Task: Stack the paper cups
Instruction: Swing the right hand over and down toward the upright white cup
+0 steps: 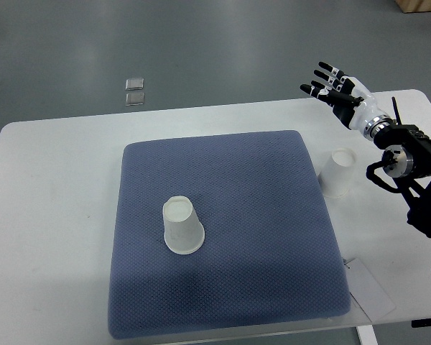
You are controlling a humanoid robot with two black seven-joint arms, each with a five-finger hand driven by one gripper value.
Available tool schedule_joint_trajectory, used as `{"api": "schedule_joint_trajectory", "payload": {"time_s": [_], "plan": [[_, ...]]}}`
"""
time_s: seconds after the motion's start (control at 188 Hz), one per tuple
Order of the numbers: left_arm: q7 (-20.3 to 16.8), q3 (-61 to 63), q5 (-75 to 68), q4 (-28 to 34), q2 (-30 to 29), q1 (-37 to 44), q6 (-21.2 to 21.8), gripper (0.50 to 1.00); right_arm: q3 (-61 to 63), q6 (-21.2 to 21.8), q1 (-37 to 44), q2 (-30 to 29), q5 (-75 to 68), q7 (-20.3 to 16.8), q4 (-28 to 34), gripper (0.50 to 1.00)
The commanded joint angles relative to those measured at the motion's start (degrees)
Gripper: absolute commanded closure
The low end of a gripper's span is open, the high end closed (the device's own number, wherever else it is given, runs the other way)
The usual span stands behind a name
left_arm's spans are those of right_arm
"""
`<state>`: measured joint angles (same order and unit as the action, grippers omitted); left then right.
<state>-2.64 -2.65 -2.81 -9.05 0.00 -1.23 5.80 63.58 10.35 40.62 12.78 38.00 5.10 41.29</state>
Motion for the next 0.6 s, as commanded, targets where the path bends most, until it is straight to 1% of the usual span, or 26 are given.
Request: {"api": "schedule_joint_trajectory", "payload": {"time_s": [0.0, 0.101, 0.17, 0.224, 0.229, 0.271, 0.335, 0.341, 0.421, 0.484, 0.596], "plan": [[0.00, 0.01, 0.00, 0.00, 0.00, 0.00, 0.00, 0.500, -4.94, 1.07, 2.18, 5.23, 0.85, 0.18, 1.59, 0.570], [0.00, 0.01, 0.00, 0.00, 0.00, 0.00, 0.00, 0.500, -14.88, 1.16, 6.05, 11.83, 2.70, 1.85, 4.41, 0.570], [0.00, 0.01, 0.00, 0.00, 0.00, 0.00, 0.00, 0.500, -22.52, 1.78, 9.56, 16.92, 6.73, 3.17, 6.95, 0.570], [0.00, 0.01, 0.00, 0.00, 0.00, 0.00, 0.00, 0.500, -22.53, 1.78, 9.57, 16.93, 6.74, 3.17, 6.96, 0.570], [0.00, 0.01, 0.00, 0.00, 0.00, 0.00, 0.00, 0.500, -26.79, 1.95, 11.83, 20.06, 11.61, 3.69, 8.79, 0.570], [0.00, -0.07, 0.00, 0.00, 0.00, 0.00, 0.00, 0.500, -29.73, 2.04, 13.26, 21.84, 16.83, 3.96, 10.29, 0.570], [0.00, 0.01, 0.00, 0.00, 0.00, 0.00, 0.00, 0.500, -30.27, 2.13, 13.52, 22.20, 18.34, 3.96, 10.74, 0.570], [0.00, 0.01, 0.00, 0.00, 0.00, 0.00, 0.00, 0.500, -32.96, 2.65, 14.74, 23.77, 25.65, 4.22, 13.00, 0.570], [0.00, 0.01, 0.00, 0.00, 0.00, 0.00, 0.00, 0.500, -35.54, 4.15, 15.55, 25.19, 35.65, 4.75, 15.57, 0.570], [0.00, -0.07, 0.00, 0.00, 0.00, 0.00, 0.00, 0.500, -37.12, 4.59, 15.63, 25.45, 39.61, 4.75, 17.24, 0.570], [0.00, 0.01, 0.00, 0.00, 0.00, 0.00, 0.00, 0.500, -40.63, 4.77, 16.33, 26.07, 41.45, 4.75, 19.00, 0.570]]}}
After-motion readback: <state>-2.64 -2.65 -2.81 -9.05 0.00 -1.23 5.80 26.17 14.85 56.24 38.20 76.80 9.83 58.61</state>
